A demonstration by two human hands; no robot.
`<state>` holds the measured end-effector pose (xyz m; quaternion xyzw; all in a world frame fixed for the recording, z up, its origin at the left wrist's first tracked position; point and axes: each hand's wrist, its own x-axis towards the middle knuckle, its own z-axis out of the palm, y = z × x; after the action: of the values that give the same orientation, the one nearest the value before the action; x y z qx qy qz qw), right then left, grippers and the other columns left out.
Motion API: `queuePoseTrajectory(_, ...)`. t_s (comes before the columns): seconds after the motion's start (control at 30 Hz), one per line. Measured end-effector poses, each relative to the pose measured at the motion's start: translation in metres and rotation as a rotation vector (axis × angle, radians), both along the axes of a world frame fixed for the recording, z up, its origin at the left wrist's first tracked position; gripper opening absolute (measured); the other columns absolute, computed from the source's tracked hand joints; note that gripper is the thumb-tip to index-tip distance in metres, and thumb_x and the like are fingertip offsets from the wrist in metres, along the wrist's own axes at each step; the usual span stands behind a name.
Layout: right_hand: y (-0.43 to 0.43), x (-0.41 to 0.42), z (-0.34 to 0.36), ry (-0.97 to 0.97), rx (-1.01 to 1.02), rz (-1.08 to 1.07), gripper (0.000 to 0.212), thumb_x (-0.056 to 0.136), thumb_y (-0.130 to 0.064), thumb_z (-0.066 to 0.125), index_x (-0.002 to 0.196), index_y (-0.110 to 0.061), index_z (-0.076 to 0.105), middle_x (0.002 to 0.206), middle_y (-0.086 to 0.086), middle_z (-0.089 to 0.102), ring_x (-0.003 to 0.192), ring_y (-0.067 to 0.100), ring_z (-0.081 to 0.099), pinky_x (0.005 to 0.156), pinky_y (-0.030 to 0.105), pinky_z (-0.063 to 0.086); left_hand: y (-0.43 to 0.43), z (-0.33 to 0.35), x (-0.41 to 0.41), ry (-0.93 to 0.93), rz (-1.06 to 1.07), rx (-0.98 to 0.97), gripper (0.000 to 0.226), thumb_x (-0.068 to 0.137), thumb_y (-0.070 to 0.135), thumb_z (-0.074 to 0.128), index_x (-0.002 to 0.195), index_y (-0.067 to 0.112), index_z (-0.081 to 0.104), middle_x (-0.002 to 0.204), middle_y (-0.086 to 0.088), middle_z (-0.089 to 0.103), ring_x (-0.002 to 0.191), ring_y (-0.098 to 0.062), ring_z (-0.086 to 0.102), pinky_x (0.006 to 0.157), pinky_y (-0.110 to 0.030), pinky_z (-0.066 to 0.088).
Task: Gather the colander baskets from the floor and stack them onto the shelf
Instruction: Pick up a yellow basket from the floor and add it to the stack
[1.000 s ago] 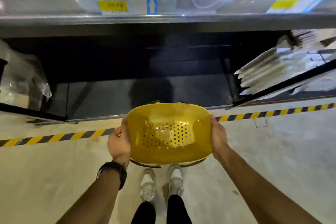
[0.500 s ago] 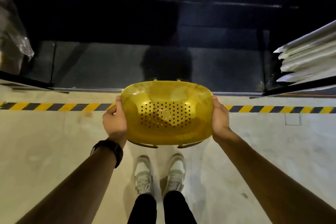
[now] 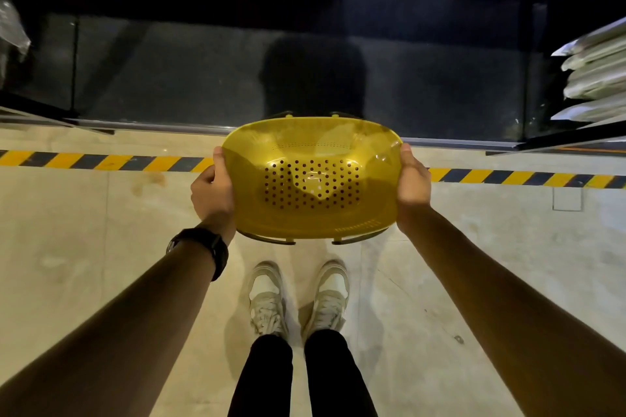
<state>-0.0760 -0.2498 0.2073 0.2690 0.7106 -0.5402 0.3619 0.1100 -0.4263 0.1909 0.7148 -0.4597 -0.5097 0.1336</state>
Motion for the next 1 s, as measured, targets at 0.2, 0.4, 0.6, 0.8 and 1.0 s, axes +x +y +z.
queuePoseTrajectory(0.2,0.0,0.002,-0.007,-0.006,-0.05,-0.076,0.041,0.102,-0.041,0.046,0.127,-0.011,0.058,0.128,0.018,0.063,0.116,0.039,0.062,0.098,0.055,0.052,0.0,-0.006,0.0,-0.014,-0.04,-0.026,0.055,0.098,0.062,0.044,0.064,0.021,0.059,0.082,-0.01,0.07,0.078,-0.024,0.061,0.085,-0.044,0.056)
queuePoseTrajectory(0.4,0.002,0.002,-0.008,0.009,-0.028,-0.059,0.046,0.102,-0.044,0.043,0.132,-0.011,0.056,0.129,0.016,0.064,0.115,0.039,0.063,0.099,0.057,0.05,0.0,-0.009,0.0,-0.019,-0.038,-0.033,0.053,0.098,0.062,0.043,0.072,0.021,0.065,0.091,-0.01,0.074,0.086,-0.024,0.065,0.09,-0.044,0.056)
queuePoseTrajectory(0.6,0.001,0.004,-0.009,0.036,0.005,-0.013,0.044,0.103,-0.045,0.042,0.127,-0.014,0.061,0.119,0.014,0.07,0.104,0.035,0.068,0.09,0.052,0.057,0.0,-0.011,0.0,-0.01,-0.039,-0.04,0.051,0.099,0.059,0.043,0.081,0.018,0.068,0.092,-0.007,0.074,0.084,-0.021,0.065,0.09,-0.043,0.057)
queuePoseTrajectory(0.8,0.003,0.006,-0.016,0.086,0.045,0.05,0.04,0.104,-0.044,0.039,0.084,-0.024,0.067,0.084,0.004,0.072,0.081,0.027,0.069,0.082,0.048,0.06,0.002,-0.013,0.0,-0.021,-0.042,-0.066,0.048,0.1,0.056,0.043,0.075,0.022,0.066,0.087,-0.004,0.072,0.087,-0.023,0.065,0.092,-0.044,0.057)
queuePoseTrajectory(1.0,0.004,0.006,-0.016,0.067,0.029,0.021,0.041,0.103,-0.047,0.04,0.115,-0.017,0.066,0.116,0.012,0.069,0.103,0.034,0.067,0.093,0.056,0.055,0.002,-0.017,0.002,-0.02,-0.05,-0.071,0.049,0.101,0.055,0.042,0.07,0.023,0.063,0.08,0.0,0.068,0.079,-0.018,0.062,0.085,-0.037,0.055)
